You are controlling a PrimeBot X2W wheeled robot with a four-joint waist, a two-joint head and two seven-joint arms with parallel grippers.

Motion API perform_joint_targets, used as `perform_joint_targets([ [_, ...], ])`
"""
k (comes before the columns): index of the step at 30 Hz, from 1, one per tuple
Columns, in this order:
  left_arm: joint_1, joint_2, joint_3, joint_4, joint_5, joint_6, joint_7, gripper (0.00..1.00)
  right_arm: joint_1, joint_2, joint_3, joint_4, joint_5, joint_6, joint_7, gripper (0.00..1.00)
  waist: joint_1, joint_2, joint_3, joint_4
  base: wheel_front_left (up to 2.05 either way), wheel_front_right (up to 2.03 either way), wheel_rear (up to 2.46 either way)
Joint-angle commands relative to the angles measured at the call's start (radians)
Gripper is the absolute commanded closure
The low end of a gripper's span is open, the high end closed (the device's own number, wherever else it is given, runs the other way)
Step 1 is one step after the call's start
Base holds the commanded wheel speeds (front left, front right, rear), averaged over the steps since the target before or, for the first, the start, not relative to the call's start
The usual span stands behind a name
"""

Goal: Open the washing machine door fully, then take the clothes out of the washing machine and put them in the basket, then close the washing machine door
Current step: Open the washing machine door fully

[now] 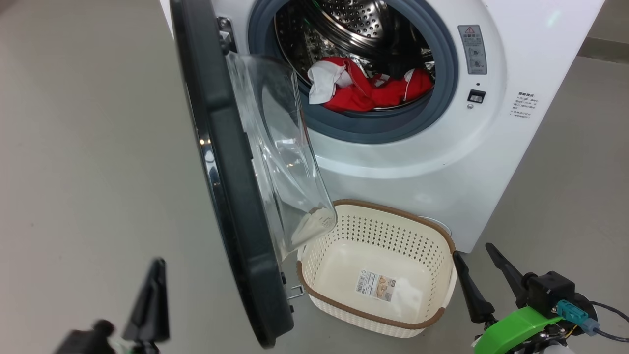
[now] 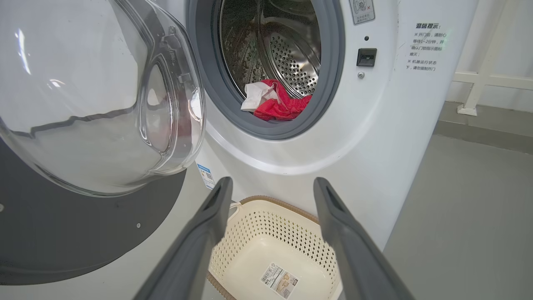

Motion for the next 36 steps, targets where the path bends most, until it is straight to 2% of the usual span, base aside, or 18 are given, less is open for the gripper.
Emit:
perform_joint_targets([
  [1,-0.059,0.010,0.052,-0.090,-0.010,0.002,-0.009,1.00,0.000,-0.003,0.020,-0.027,-0.006,0.005,-0.009,0.00,0.0000,-0.0001,0.000,0.001,0.00,0.00,0.00],
  [6,-0.092,0.010,0.039,-0.277,-0.023,-0.003,-0.009,1.00,-0.002,-0.004,0.016,-0.034,-0.010,0.005,-0.009,0.00,0.0000,-0.0001,0.005,0.000,0.00,0.00,0.00],
  [12,-0.084,0.010,-0.103,-0.392,0.022,-0.025,-0.009,1.00,-0.012,-0.004,0.027,-0.041,-0.011,0.005,-0.009,0.00,0.0000,-0.0001,0.011,-0.014,0.00,0.00,0.00],
  [16,-0.062,0.010,-0.199,-0.403,0.047,-0.036,-0.009,1.00,-0.016,-0.005,0.030,-0.045,-0.010,0.005,-0.009,0.00,0.0000,-0.0001,0.016,-0.018,0.00,0.00,0.00],
  [20,-0.028,0.010,-0.297,-0.330,0.023,-0.043,-0.009,1.00,-0.023,-0.006,0.031,-0.047,-0.011,0.005,-0.009,0.00,0.0000,-0.0001,0.022,-0.021,0.00,0.00,0.00],
  [23,-0.017,0.010,-0.329,-0.244,-0.014,-0.046,-0.009,1.00,-0.025,-0.006,0.032,-0.047,-0.010,0.005,-0.009,0.00,0.0000,-0.0001,0.025,-0.022,0.00,0.00,0.00],
  [30,-0.034,0.010,-0.351,-0.061,-0.057,-0.059,-0.009,1.00,-0.029,-0.005,0.039,-0.045,-0.008,0.005,-0.009,0.00,0.0000,-0.0001,0.029,-0.025,0.00,0.00,0.00],
  [36,-0.052,0.010,-0.314,-0.028,-0.086,-0.044,-0.009,1.00,-0.031,-0.004,0.038,-0.044,-0.006,0.005,-0.009,0.00,0.0000,-0.0001,0.029,-0.026,0.00,0.00,0.00],
])
